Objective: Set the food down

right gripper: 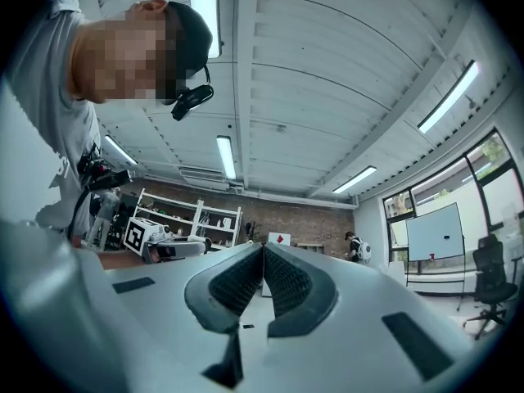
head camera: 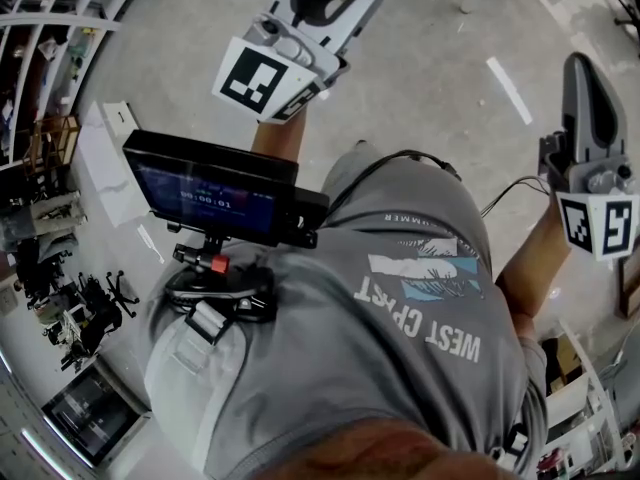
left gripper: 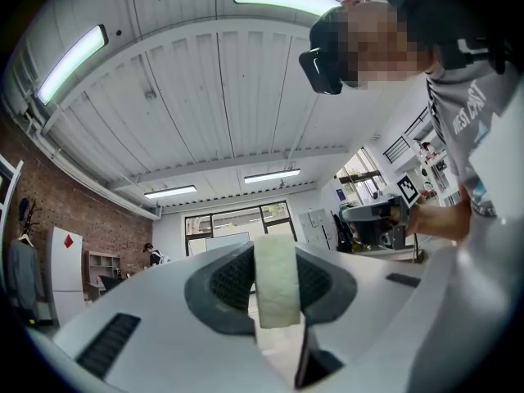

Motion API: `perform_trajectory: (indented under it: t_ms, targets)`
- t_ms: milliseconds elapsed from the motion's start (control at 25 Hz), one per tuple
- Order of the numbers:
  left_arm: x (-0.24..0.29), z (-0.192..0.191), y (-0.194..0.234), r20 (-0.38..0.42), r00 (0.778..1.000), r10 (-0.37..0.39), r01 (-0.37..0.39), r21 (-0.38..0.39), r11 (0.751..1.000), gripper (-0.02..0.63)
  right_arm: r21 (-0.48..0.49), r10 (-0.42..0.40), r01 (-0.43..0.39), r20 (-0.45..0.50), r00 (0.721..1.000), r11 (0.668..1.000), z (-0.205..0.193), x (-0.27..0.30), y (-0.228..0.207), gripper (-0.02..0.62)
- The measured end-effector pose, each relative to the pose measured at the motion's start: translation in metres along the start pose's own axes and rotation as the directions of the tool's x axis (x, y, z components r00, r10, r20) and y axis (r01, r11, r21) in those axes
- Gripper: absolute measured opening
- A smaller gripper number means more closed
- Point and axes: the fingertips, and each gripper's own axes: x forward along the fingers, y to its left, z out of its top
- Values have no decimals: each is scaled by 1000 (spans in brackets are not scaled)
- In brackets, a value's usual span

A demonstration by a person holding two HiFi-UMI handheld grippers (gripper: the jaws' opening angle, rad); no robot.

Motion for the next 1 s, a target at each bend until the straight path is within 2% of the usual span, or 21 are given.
perform_trajectory:
  t_ms: [240, 480, 560, 680, 760, 1000]
  targets:
    - [16, -4, -6, -21, 1000, -1, 0, -14, 1000, 100, -5, -9, 8, -20, 1000, 1000, -6, 7, -11, 9]
    - [36, 6, -16, -7, 999, -39, 38, -23, 999, 100, 5, -46, 46, -33, 998, 999, -1, -3, -27, 9]
    - [40, 0, 4, -2, 999, -49, 49, -28, 998, 100, 1, -55, 55, -41, 998, 998, -7, 17, -31, 9]
    - [27, -30, 83, 3, 998, -63, 63, -39, 997, 100, -6, -72, 72, -50, 996, 997, -33, 96, -21, 9]
    - [21, -39, 111, 10, 997, -72, 73, -42, 996, 100, -11, -83, 82, -52, 995, 997, -43, 125, -15, 9]
    - [27, -31, 102, 25, 994, -109, 110, -39, 993, 100, -49, -121, 119, -48, 991, 992, -25, 113, -19, 9]
